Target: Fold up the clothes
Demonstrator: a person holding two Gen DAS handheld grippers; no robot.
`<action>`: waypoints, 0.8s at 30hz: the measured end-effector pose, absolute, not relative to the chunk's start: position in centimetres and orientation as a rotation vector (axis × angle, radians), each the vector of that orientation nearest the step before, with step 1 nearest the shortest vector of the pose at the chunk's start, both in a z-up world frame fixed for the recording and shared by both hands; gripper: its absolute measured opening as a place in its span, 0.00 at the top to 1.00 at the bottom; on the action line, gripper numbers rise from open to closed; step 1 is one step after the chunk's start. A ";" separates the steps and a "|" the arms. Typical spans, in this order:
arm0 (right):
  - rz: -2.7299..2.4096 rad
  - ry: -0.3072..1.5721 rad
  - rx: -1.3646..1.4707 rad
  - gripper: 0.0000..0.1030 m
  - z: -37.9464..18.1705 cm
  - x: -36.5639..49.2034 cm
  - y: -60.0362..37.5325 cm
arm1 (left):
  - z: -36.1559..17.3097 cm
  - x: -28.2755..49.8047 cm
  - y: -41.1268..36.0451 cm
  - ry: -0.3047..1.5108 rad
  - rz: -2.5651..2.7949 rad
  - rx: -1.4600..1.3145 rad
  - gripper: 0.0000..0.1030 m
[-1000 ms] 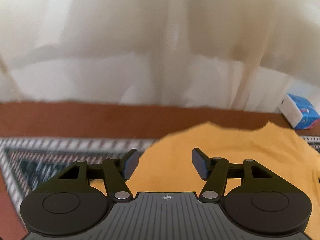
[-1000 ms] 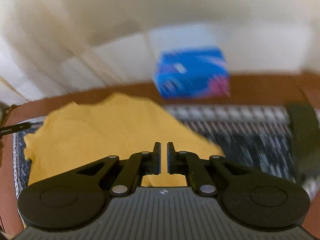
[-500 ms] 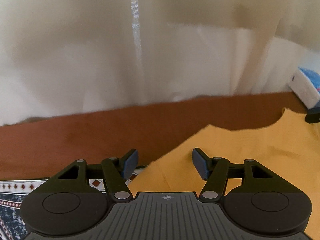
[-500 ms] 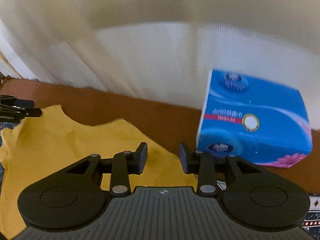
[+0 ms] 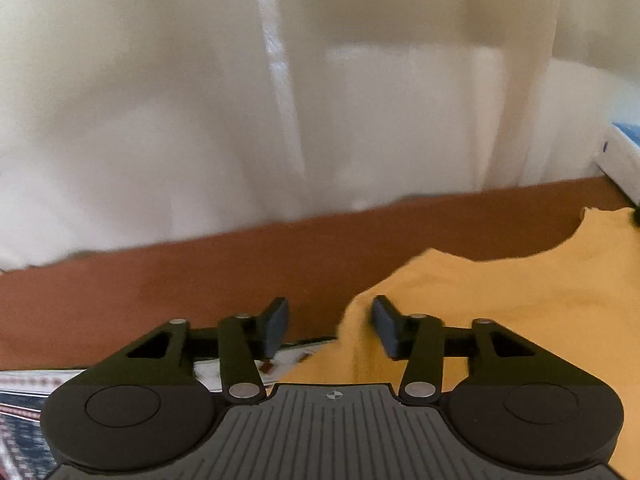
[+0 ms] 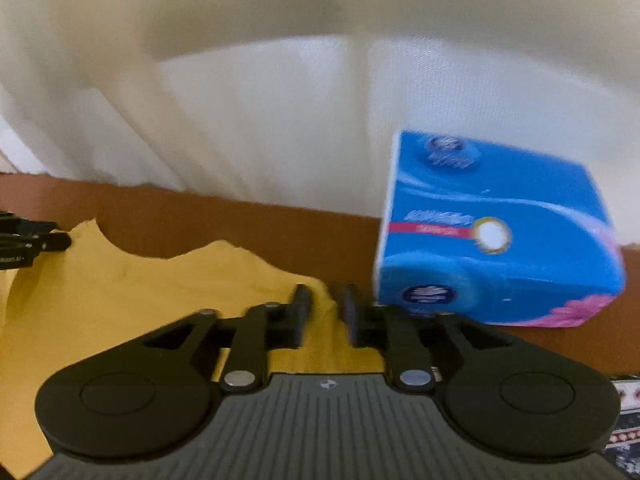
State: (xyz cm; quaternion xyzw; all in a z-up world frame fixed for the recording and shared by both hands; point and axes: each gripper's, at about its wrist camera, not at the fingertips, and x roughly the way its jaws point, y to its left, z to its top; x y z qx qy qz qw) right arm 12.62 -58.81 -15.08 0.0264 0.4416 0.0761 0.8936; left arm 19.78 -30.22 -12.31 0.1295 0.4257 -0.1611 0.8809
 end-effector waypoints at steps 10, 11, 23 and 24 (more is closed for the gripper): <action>0.235 0.656 0.131 0.53 -2.5 -4.4 -62.8 | -3.5 6.5 -23.7 0.754 -0.464 0.135 0.28; 0.232 0.642 0.140 0.52 -1.5 -7.1 -63.2 | -3.2 4.6 -23.0 0.754 -0.483 0.123 0.28; 0.074 0.816 0.275 0.46 -5.5 -27.7 -60.8 | -8.3 -15.5 -17.7 0.986 -0.543 0.103 0.24; 0.060 0.838 0.297 0.46 -6.3 -28.9 -60.5 | -8.8 -16.6 -17.3 1.011 -0.547 0.102 0.24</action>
